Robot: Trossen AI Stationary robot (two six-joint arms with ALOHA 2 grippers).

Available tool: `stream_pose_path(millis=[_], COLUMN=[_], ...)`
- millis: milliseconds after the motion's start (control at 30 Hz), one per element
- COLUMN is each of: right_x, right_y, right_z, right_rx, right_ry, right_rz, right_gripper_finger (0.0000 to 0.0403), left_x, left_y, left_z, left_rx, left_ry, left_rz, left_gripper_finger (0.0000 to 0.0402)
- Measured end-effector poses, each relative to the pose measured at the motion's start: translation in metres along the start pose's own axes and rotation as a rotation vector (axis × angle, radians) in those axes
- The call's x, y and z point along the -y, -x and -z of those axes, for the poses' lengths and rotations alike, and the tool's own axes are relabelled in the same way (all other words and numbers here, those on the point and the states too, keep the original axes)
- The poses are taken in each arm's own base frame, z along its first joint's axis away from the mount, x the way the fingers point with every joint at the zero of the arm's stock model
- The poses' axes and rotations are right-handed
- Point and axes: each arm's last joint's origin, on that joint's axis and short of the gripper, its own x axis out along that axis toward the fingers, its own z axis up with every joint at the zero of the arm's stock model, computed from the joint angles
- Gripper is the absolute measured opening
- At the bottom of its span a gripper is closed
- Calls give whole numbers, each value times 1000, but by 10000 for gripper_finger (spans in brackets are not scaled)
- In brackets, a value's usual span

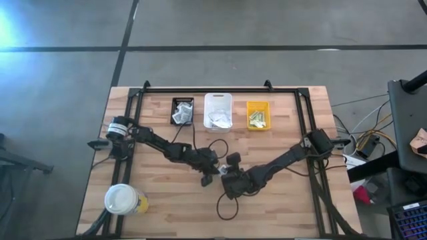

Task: Pick & Place First Aid Supplies
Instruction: Put the towelette pack into the black basket

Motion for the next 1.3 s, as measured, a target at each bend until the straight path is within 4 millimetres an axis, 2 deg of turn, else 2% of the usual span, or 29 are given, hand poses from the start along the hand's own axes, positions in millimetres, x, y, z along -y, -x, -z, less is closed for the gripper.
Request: stream_pose_path(millis=[167,400,533,733,900,1067,1200,1300], right_x=[-1,-1,1,13,32,52,60,65], right_y=[1,3,4,15,30,41,39,37], right_z=[-1,-2,-2,-4,-8,-12,-12,-12], right_rx=[8,6,8,15,50,81,69,59], right_ry=[-1,-7,-45,-140,-257,-404,-499,-571], right_rz=[-10,-10,-10,-6,-11,-93,-172,-217], right_gripper_finger=[8,8,8,8,8,8,8,8], left_x=[6,10,17,24,24,22,19,19], left_y=[19,52,68,84,93,100,102,102], left_z=[-10,-19,-22,-13,-1,9,13,15], left_rx=[16,7,10,51,153,292,361,368], left_ry=[-101,-230,-312,-435,-519,-574,-585,-661], left_rz=[-29,-234,-278,-266,-234,-207,-197,-197], left_gripper_finger=[0,0,0,0,0,0,0,0])
